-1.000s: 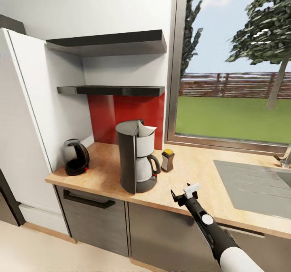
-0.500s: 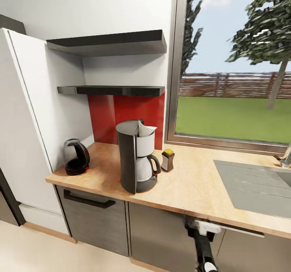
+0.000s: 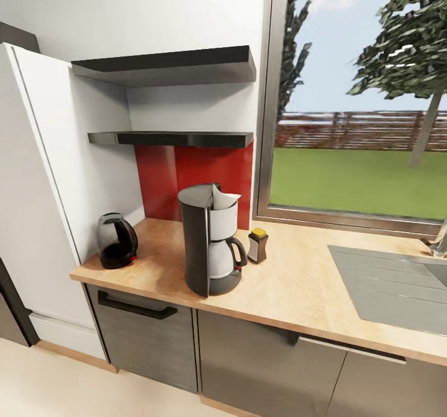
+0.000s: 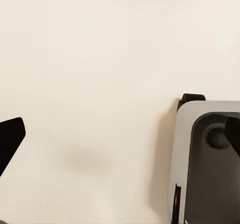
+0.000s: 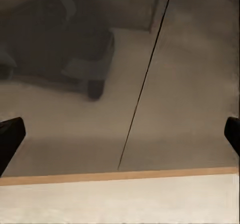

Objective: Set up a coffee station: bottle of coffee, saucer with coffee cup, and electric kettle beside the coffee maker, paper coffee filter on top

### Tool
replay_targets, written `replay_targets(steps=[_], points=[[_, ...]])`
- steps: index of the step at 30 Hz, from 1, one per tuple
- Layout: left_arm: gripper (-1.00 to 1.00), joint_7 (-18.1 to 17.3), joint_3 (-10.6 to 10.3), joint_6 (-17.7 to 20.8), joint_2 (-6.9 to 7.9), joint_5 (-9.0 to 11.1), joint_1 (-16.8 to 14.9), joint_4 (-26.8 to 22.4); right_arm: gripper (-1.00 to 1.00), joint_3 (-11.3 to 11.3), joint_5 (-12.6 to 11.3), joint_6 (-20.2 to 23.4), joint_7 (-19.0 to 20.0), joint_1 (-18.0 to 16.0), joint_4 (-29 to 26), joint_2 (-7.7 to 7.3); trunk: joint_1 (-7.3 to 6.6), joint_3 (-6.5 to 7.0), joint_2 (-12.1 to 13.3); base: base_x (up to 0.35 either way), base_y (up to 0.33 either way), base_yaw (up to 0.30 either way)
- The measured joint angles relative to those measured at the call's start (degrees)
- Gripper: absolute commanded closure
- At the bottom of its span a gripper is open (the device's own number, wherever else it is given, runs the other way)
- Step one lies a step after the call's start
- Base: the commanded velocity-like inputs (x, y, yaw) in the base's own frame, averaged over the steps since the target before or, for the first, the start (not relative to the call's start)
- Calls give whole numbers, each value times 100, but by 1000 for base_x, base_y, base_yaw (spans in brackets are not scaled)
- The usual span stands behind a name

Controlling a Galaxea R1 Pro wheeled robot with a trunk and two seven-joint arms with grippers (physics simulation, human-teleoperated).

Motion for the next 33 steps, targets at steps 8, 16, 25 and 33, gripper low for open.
replay_targets(steps=[8,16,25,33], points=[[-100,-14,11,-1,-10,12,0,1,-100,15,4,2620,420,137,2,-11,0,0,0,0,0,0],[-100,-44,11,-6,-34,11,0,-2,-100,3,-12,3107,977,140,-24,9,0,0,0,0,0,0],[-100,-22,-27,7,-57,-28,0,9,-100,-2,-27,3104,990,140,-21,21,0,0,0,0,0,0],[-100,13,17,51,-281,14,67,87,-100,29,18,3125,1006,141,6,-113,0,1,0,0,0,-164]])
